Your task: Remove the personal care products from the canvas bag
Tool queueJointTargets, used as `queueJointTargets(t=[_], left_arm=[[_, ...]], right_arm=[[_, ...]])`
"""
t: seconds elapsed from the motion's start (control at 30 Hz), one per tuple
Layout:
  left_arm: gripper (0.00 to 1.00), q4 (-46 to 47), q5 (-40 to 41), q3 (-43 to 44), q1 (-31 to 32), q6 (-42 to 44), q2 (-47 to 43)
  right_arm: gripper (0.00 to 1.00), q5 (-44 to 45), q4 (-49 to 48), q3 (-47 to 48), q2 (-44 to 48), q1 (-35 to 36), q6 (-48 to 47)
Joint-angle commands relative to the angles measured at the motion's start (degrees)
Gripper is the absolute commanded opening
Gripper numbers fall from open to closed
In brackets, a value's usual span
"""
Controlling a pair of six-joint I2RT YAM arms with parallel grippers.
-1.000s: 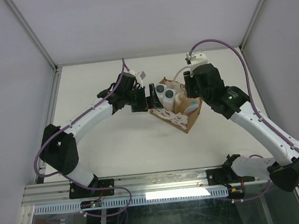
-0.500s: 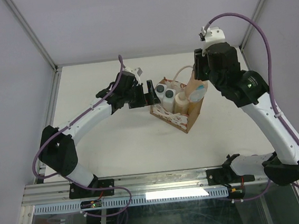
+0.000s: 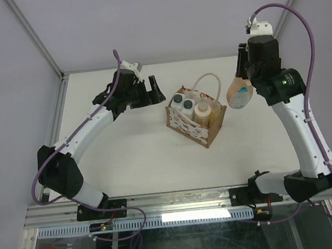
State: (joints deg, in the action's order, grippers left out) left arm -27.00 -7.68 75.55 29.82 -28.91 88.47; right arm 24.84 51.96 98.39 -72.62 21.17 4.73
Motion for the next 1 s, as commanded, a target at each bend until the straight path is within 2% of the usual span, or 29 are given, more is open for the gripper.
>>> queueJointTargets(t=[0.0,0.3,0.53,0.97], left_arm=[[0.99,-1.6,-0.9,5.6,-1.3,3.2,0.0],[0.99,-7.4,-5.1,13.1,-4.7,7.4,3.7],[0.99,-8.8,-7.2,15.2,-8.5,10.0,5.5],[0.99,-11.6,-7.5,25.1,-10.9,12.5,13.8]], right_arm=[[0.00,-2.0,-14.0,-1.7,-0.6,-6.2,-1.5],[0.00,-7.2,-29.0,-7.4,-8.9,-18.1,-2.5],[0.00,-9.2,-40.2,-6.1,-19.0,-22.2,-3.8],[0.00,-9.9,-44.1,4.6,-34.9,-24.3,-3.9]])
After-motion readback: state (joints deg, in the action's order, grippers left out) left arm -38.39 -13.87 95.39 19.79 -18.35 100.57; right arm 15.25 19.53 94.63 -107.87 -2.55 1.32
